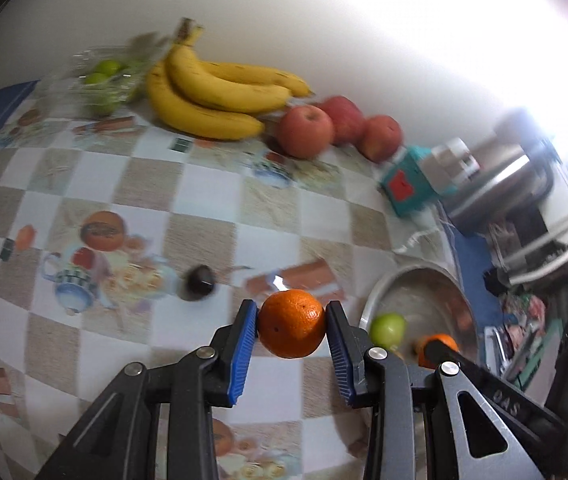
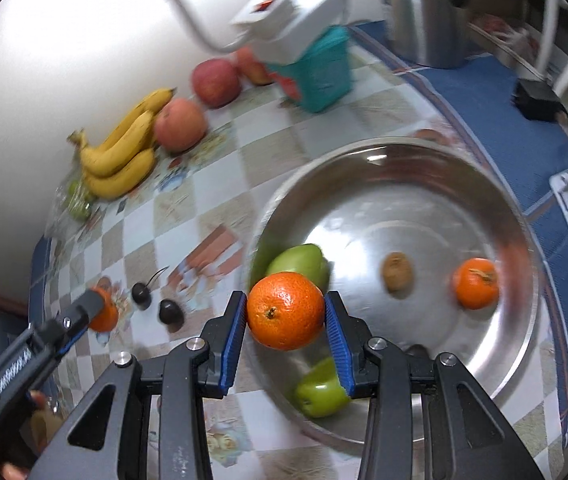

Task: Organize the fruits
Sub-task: 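Carry both tangerines over the steel plate with both tools, then open both tools to drop the tangerines into the plate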

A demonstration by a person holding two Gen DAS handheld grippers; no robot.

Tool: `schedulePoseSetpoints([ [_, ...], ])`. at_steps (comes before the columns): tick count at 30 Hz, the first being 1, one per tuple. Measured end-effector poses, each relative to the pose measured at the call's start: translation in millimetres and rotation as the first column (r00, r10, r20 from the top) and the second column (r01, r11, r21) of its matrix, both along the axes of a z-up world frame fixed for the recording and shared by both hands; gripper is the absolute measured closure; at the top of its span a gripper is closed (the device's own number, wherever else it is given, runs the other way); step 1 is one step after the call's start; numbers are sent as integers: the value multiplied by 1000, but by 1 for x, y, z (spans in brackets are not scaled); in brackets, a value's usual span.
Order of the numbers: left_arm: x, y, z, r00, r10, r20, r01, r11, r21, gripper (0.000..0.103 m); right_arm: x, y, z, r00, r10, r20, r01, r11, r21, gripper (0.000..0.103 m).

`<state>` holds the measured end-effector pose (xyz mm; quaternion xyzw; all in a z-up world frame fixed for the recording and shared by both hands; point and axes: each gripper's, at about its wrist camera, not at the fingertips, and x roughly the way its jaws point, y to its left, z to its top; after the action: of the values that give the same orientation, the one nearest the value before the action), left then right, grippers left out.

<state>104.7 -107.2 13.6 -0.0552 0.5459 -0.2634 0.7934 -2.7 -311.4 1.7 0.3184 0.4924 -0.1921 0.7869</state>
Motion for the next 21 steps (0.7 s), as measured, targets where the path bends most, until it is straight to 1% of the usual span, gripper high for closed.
schedulePoseSetpoints([
  [6,-21,-31,0,996,-89,6,89,996,16,65,-22,-27,-2,996,-92,1,92,996,19,62],
  [12,-45,-62,-4,984,-176,12,175,984,33,65,-37,-43,1,990,-141,17,141,990,29,62],
  [15,-53,-73,-6,979,-204,21,203,978,42,65,-44,-49,1,986,-164,17,163,986,30,62],
  [21,-62,-86,-11,973,-229,34,227,973,45,65,-49,-56,0,982,-187,10,187,982,37,62],
])
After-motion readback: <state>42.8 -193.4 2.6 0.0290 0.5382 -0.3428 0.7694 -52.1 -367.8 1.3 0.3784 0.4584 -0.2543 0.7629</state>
